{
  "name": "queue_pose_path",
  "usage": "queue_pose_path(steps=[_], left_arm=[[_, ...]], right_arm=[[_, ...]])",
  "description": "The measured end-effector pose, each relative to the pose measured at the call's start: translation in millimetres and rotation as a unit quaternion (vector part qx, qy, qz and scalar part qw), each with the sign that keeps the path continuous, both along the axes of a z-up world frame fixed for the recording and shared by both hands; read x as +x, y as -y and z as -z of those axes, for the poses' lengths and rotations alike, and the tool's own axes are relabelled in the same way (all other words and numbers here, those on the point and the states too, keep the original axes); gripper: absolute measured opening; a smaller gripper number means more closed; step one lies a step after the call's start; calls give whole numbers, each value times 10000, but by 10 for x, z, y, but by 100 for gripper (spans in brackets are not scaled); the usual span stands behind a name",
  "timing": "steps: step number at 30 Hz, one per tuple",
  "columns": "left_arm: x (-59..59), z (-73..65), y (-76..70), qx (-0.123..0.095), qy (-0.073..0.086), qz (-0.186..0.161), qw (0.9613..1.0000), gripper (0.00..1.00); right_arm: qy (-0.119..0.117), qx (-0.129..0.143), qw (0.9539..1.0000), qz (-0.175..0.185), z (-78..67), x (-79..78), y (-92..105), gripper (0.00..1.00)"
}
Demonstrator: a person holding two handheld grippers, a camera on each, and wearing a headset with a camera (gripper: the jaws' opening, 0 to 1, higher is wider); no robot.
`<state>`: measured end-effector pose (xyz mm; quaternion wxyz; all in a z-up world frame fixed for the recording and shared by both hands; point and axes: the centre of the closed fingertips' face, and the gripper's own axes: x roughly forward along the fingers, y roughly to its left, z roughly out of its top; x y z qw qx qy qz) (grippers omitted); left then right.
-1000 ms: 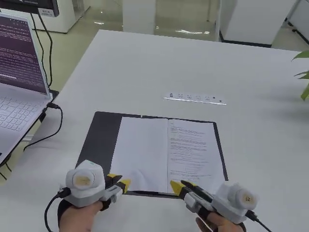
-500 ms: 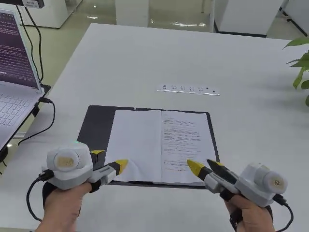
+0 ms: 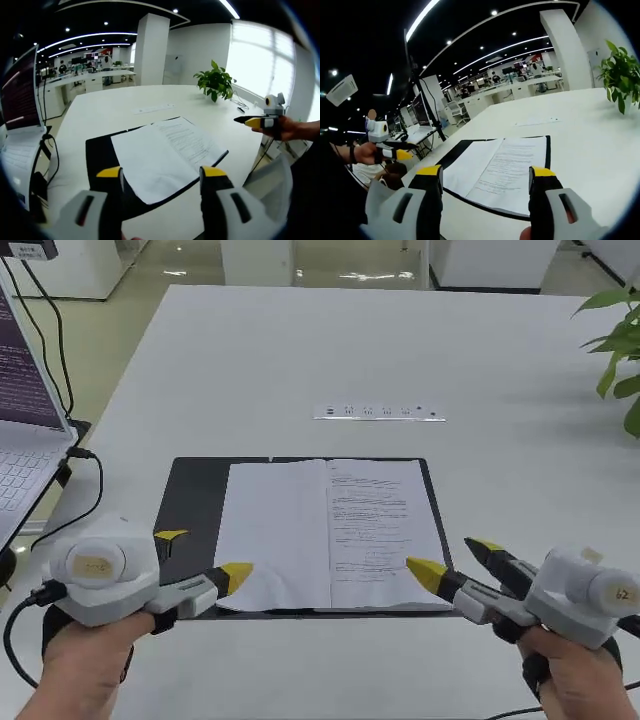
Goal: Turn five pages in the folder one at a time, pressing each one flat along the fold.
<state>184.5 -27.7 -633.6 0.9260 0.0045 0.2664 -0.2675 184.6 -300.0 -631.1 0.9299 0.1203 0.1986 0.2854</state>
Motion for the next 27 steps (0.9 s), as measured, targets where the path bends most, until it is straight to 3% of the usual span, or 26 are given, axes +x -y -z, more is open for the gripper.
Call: queue_pose_path(steps=[6, 12, 17, 19, 22, 27], left_arm=[[-181, 119, -163, 121, -177, -85, 9997, 68], [-359, 224, -219, 89, -371, -147, 9992, 71], [-406, 242, -181, 105, -427, -92, 9990, 73], [-412, 238, -140, 99, -441, -69, 9990, 73], [-417, 255, -58, 140, -473, 55, 9988, 73], [-402, 229, 65, 83, -462, 196, 9987, 73]], right_arm=[[-230, -165, 9996, -67, 170, -190, 56, 71], [-247, -95, 9997, 0, 181, -313, 99, 77], [-312, -151, 9994, 4, 208, -327, 134, 79], [-235, -195, 9995, -22, 192, -326, 134, 81], [-237, -38, 9997, -46, 156, -336, 120, 81], [-217, -65, 9997, -114, 157, -368, 113, 80]])
